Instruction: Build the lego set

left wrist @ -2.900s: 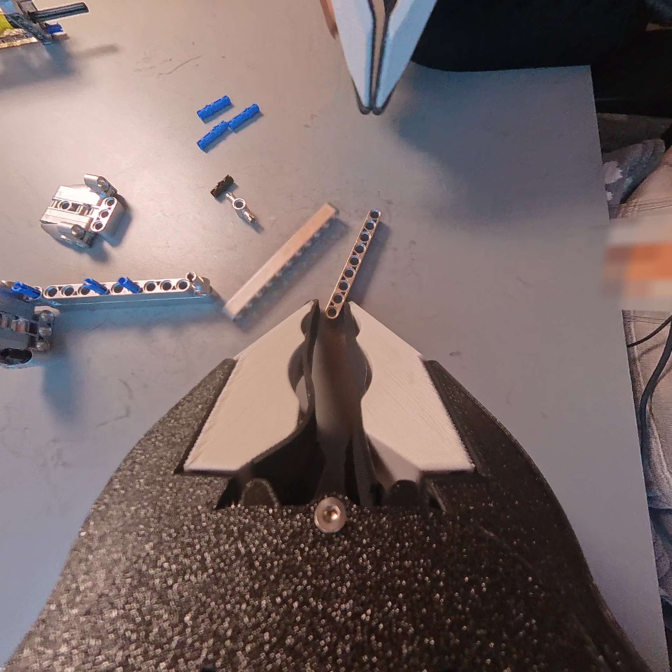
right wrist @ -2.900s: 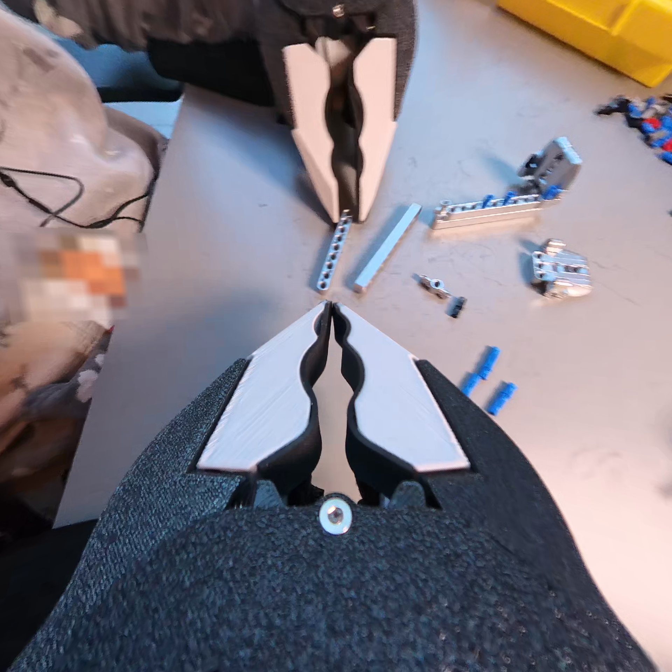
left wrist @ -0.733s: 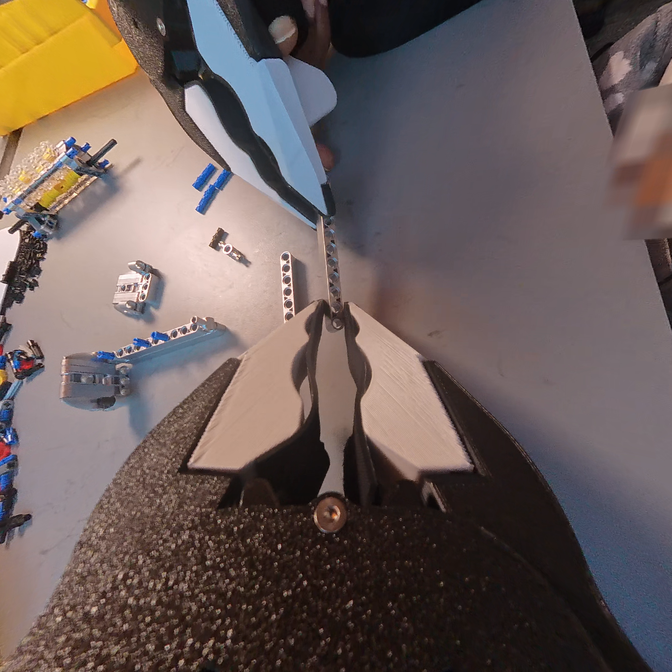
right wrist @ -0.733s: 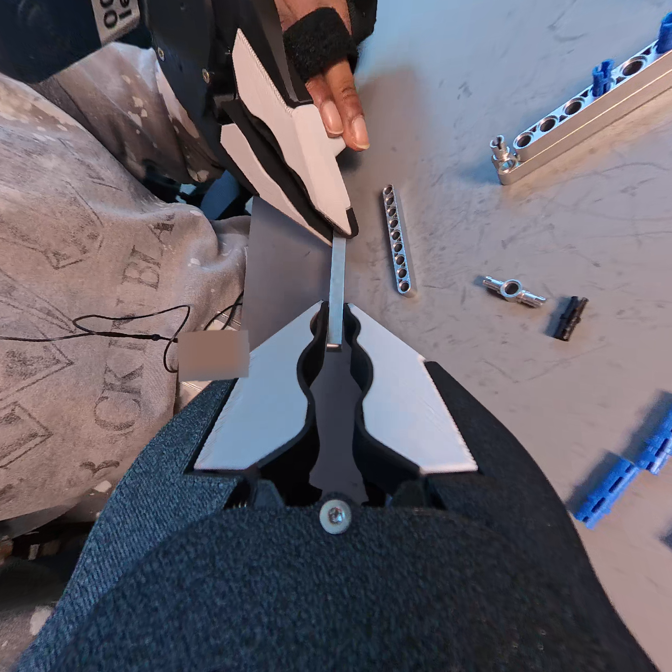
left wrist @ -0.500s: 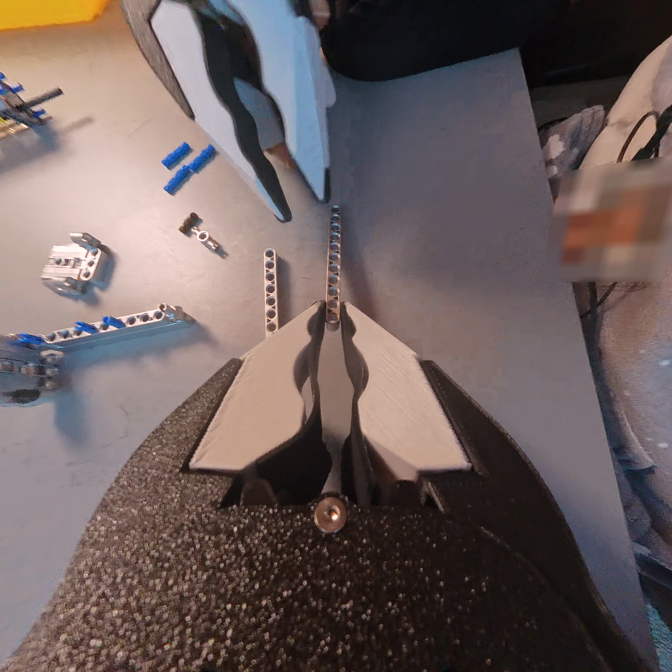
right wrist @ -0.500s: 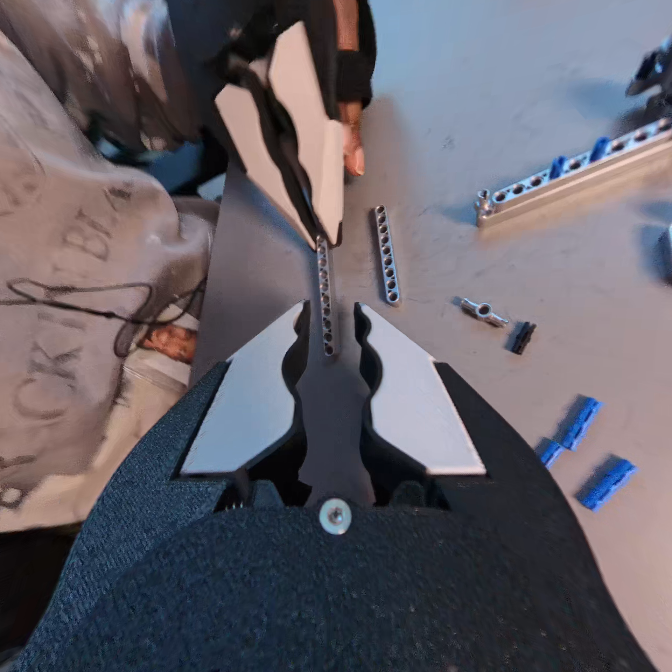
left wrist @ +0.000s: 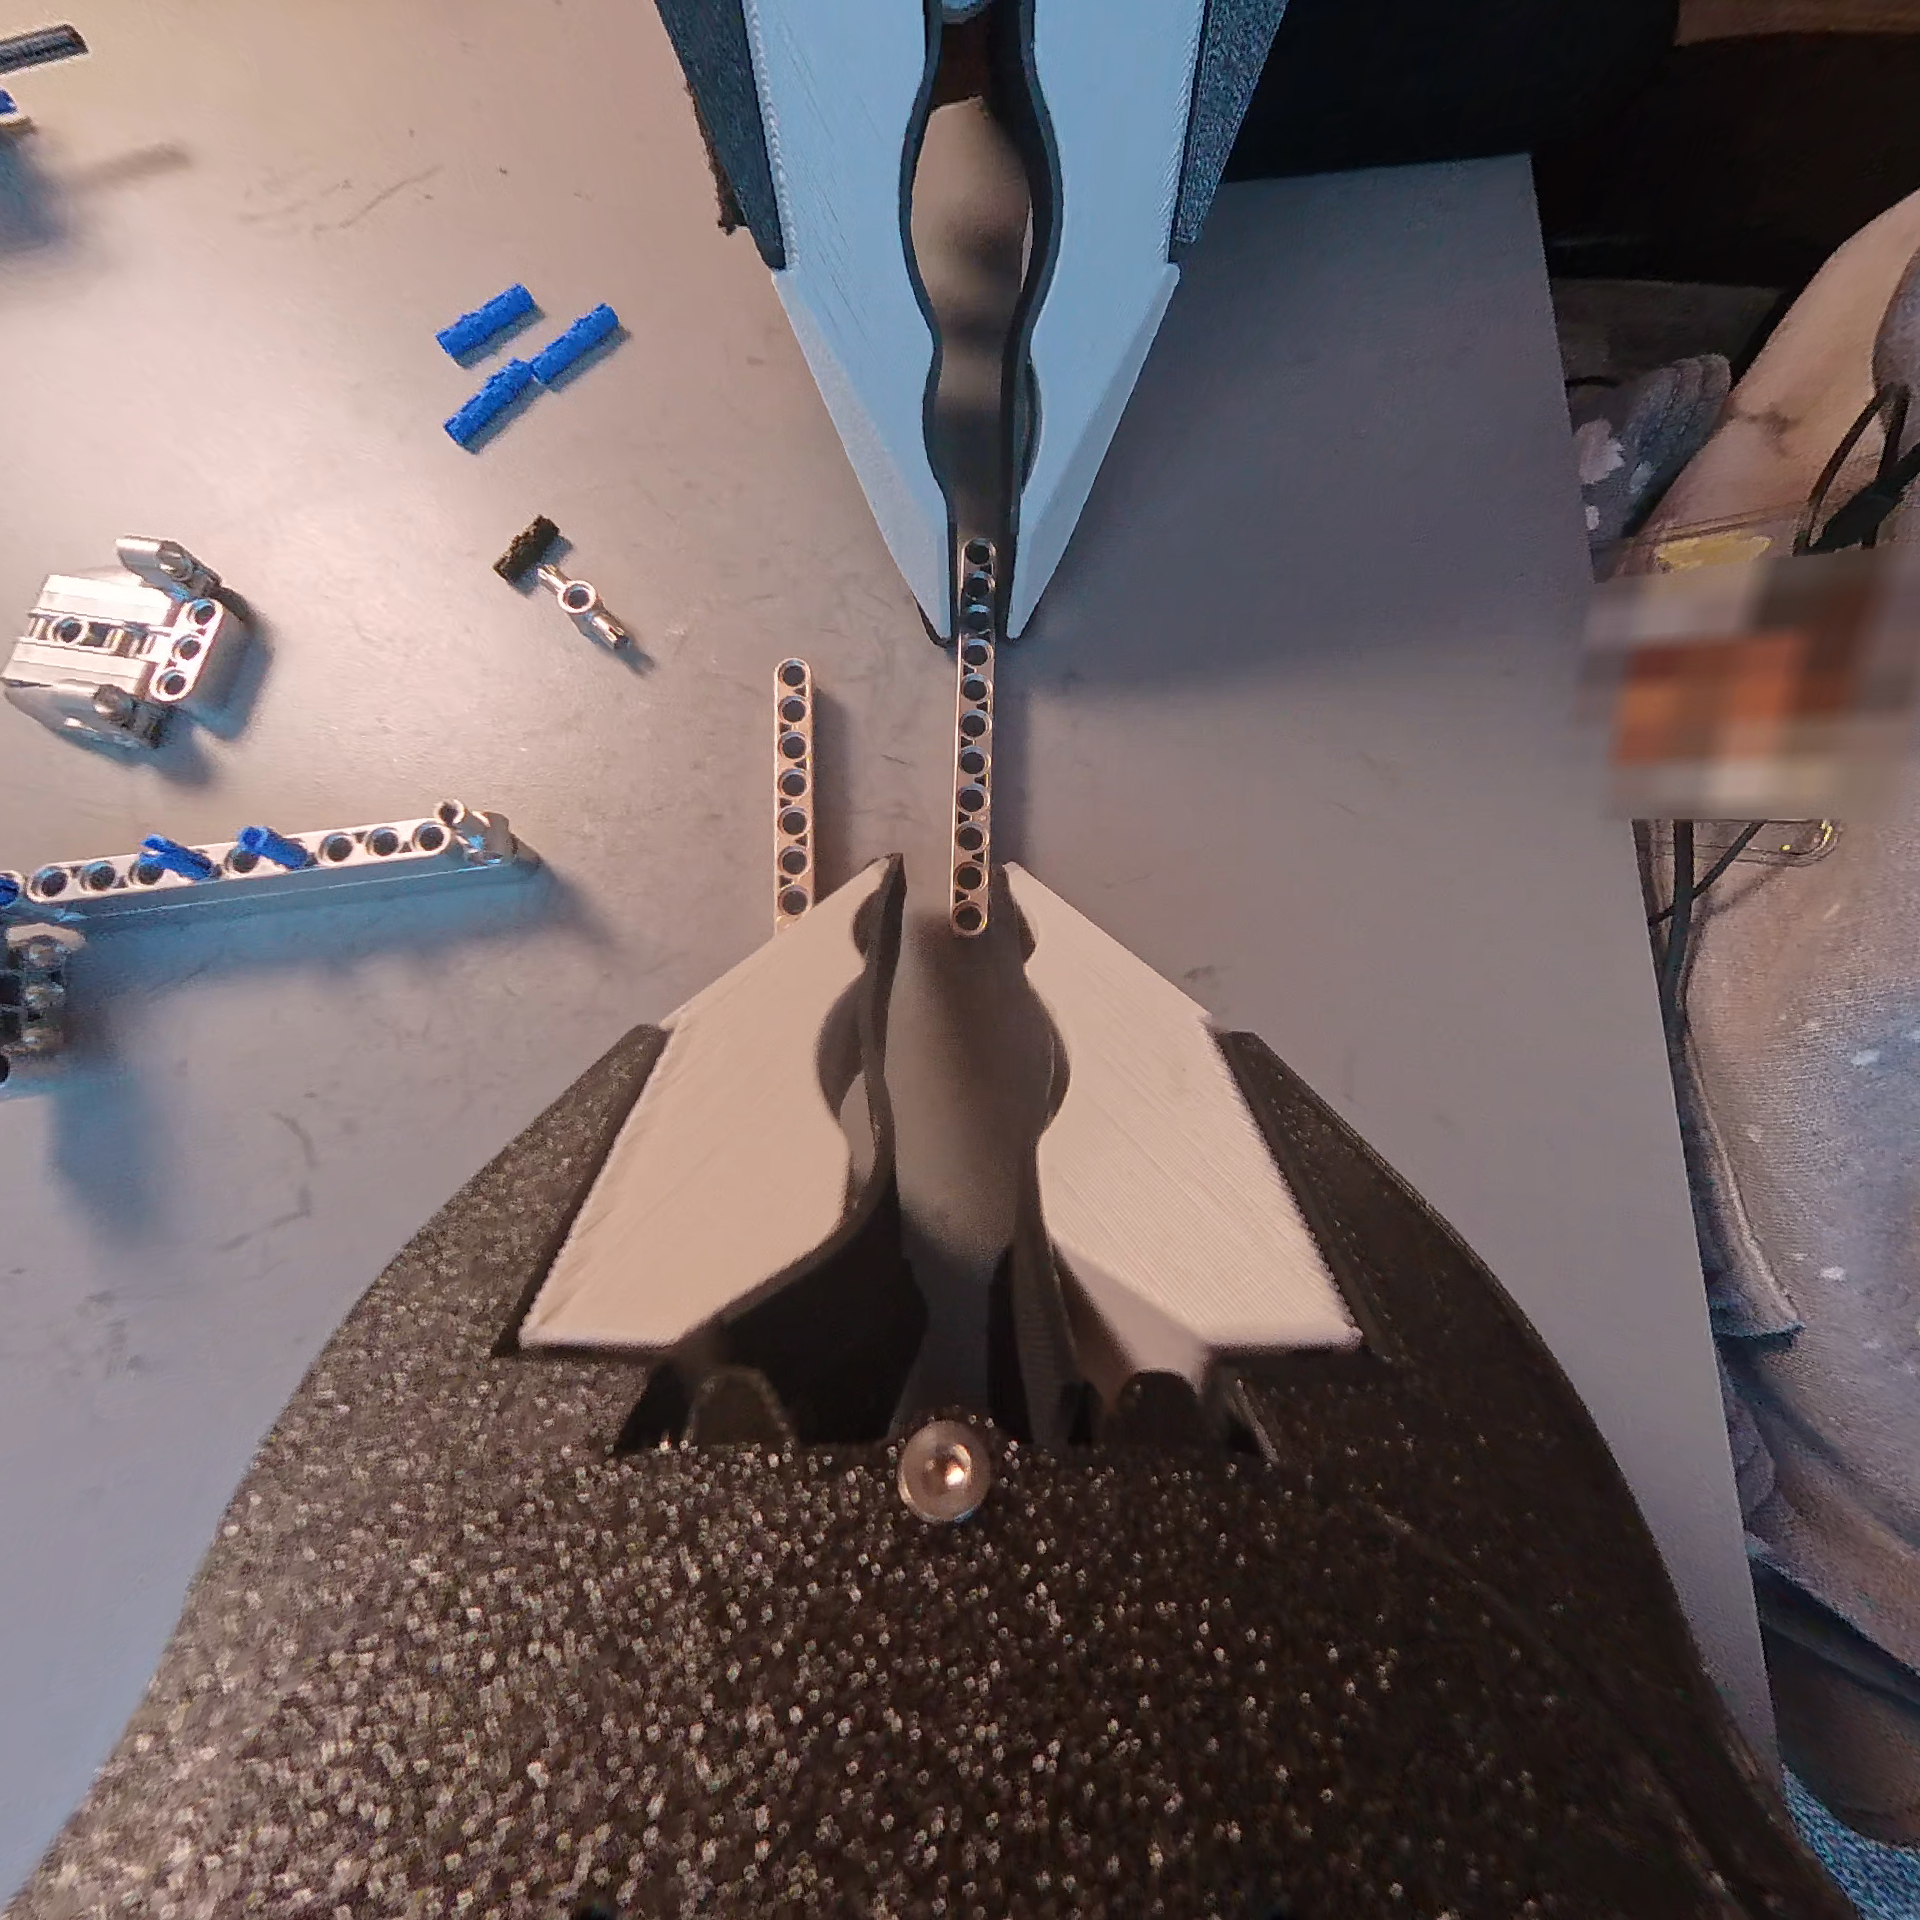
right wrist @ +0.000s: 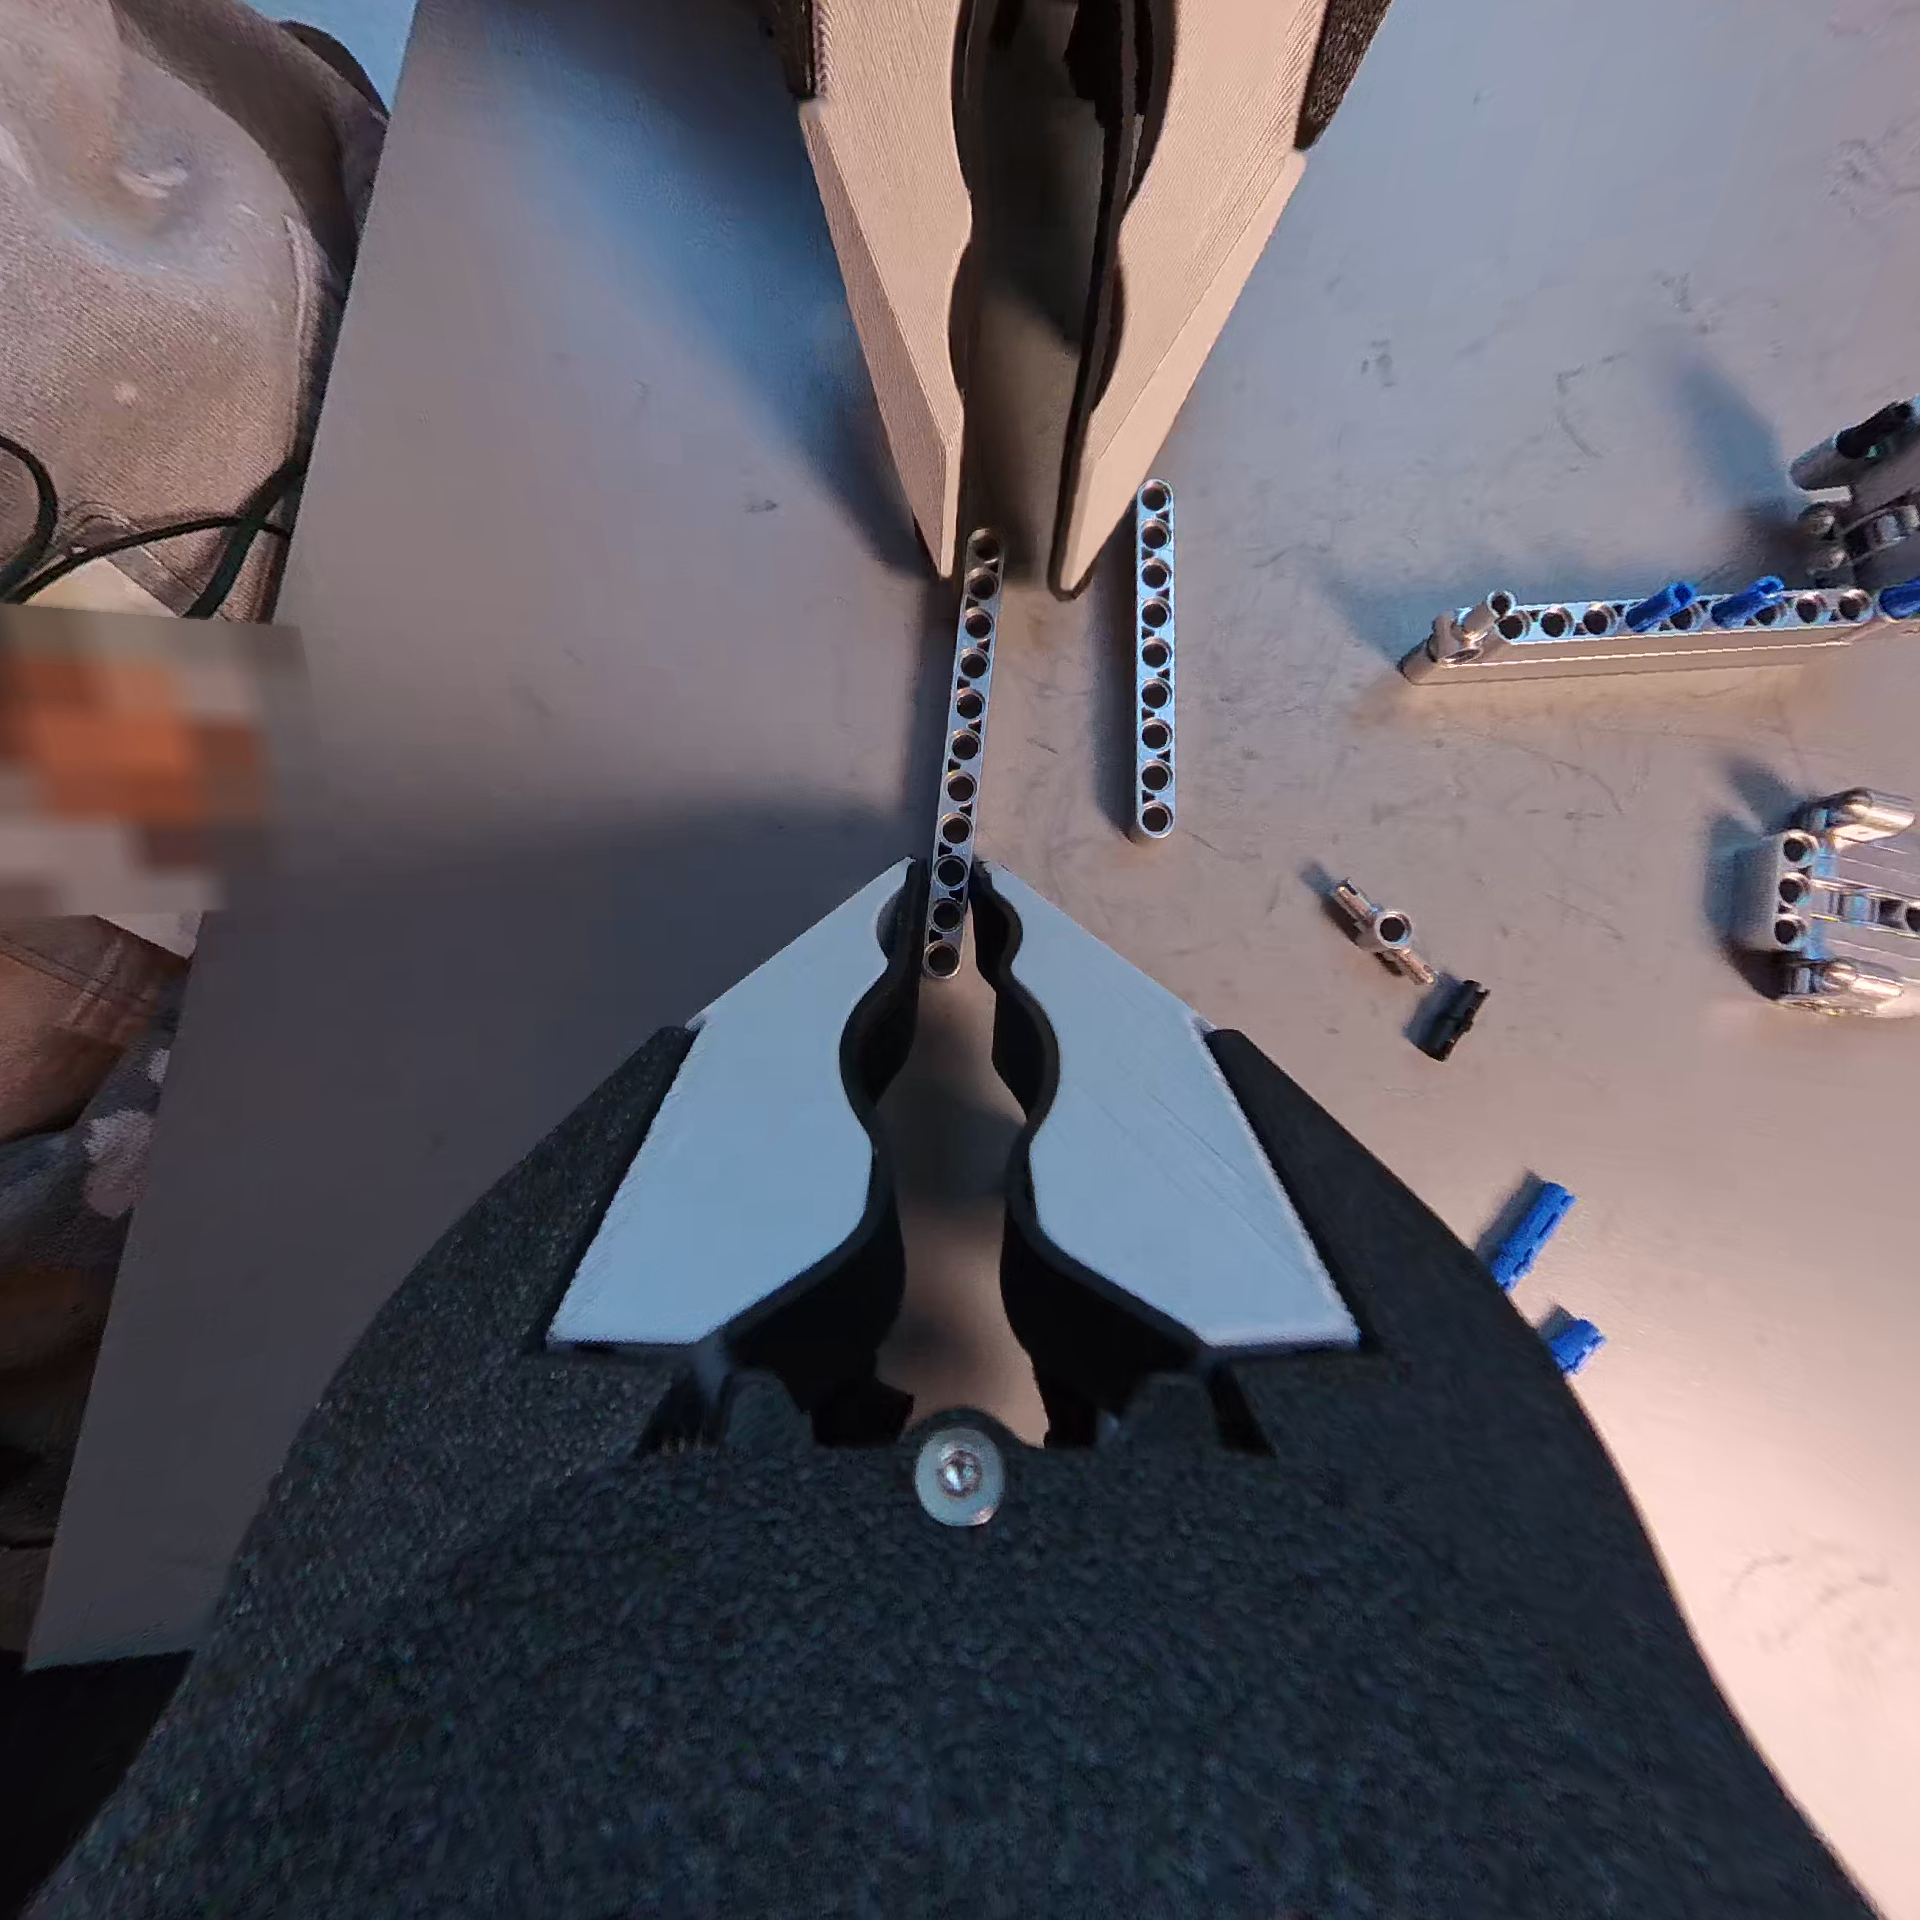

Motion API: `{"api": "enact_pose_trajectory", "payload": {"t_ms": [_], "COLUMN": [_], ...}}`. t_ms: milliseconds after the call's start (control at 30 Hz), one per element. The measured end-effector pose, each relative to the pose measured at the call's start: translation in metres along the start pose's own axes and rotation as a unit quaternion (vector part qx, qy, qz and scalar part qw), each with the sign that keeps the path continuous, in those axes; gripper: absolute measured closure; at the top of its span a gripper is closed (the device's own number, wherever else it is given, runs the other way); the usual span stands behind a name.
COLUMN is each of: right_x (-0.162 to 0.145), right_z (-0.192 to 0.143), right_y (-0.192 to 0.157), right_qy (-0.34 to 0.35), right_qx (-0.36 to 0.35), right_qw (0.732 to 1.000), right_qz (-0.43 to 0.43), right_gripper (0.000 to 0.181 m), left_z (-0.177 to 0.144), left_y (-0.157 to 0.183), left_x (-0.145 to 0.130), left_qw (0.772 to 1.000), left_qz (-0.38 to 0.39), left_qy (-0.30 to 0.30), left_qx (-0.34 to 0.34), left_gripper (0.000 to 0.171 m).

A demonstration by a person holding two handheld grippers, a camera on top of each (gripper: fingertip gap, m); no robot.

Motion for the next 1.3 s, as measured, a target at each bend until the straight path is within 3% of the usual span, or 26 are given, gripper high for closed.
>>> {"api": "enact_pose_trajectory", "payload": {"t_ms": [133, 267, 400, 500, 733, 800, 900, 1000, 1167, 1300], "right_x": [-0.001, 0.002, -0.002, -0.019, -0.037, -0.041, -0.045, -0.045, -0.04, -0.041], "right_z": [-0.001, -0.012, -0.046, -0.056, -0.043, -0.046, -0.054, -0.061, -0.067, -0.069], "right_y": [0.0, 0.007, 0.041, 0.061, 0.071, 0.073, 0.074, 0.076, 0.079, 0.08], "right_qy": [0.003, 0.044, 0.113, 0.105, 0.061, 0.062, 0.073, 0.093, 0.128, 0.127], "right_qx": [-0.002, -0.004, -0.082, -0.146, -0.169, -0.173, -0.182, -0.195, -0.214, -0.213], "right_qw": [1.0, 0.999, 0.986, 0.977, 0.976, 0.974, 0.971, 0.966, 0.958, 0.957], "right_qz": [0.0, 0.029, 0.091, 0.118, 0.123, 0.132, 0.14, 0.142, 0.141, 0.151], "right_gripper": [0.174, 0.157, 0.154, 0.158, 0.16, 0.16, 0.16, 0.159, 0.156, 0.156], "left_z": [-0.017, -0.019, -0.008, -0.01, -0.019, -0.024, -0.037, -0.059, -0.099, -0.121], "left_y": [-0.011, -0.022, -0.022, -0.028, -0.037, -0.039, -0.046, -0.055, -0.067, -0.077], "left_x": [-0.005, -0.009, -0.014, -0.017, -0.027, -0.027, -0.019, -0.003, 0.017, 0.019], "left_qw": [0.999, 0.997, 0.997, 0.996, 0.992, 0.992, 0.987, 0.969, 0.9, 0.849], "left_qz": [-0.013, -0.03, -0.017, -0.025, -0.035, -0.039, -0.056, -0.082, -0.133, -0.152], "left_qy": [0.017, 0.013, -0.024, -0.034, -0.032, -0.016, 0.049, 0.159, 0.357, 0.425], "left_qx": [0.031, 0.071, 0.072, 0.083, 0.114, 0.121, 0.144, 0.173, 0.215, 0.274], "left_gripper": [0.157, 0.154, 0.159, 0.165, 0.165, 0.158, 0.156, 0.152, 0.135, 0.132]}}
Point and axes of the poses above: each gripper's, where its closed fingertips meet, z out along the fingers, x out of its top, y = z × x across the jaws, the point moved 6 cm from there along -z, back along the fingers, and after that the axes turned 6 degrees about z, right-handed, at the moved point
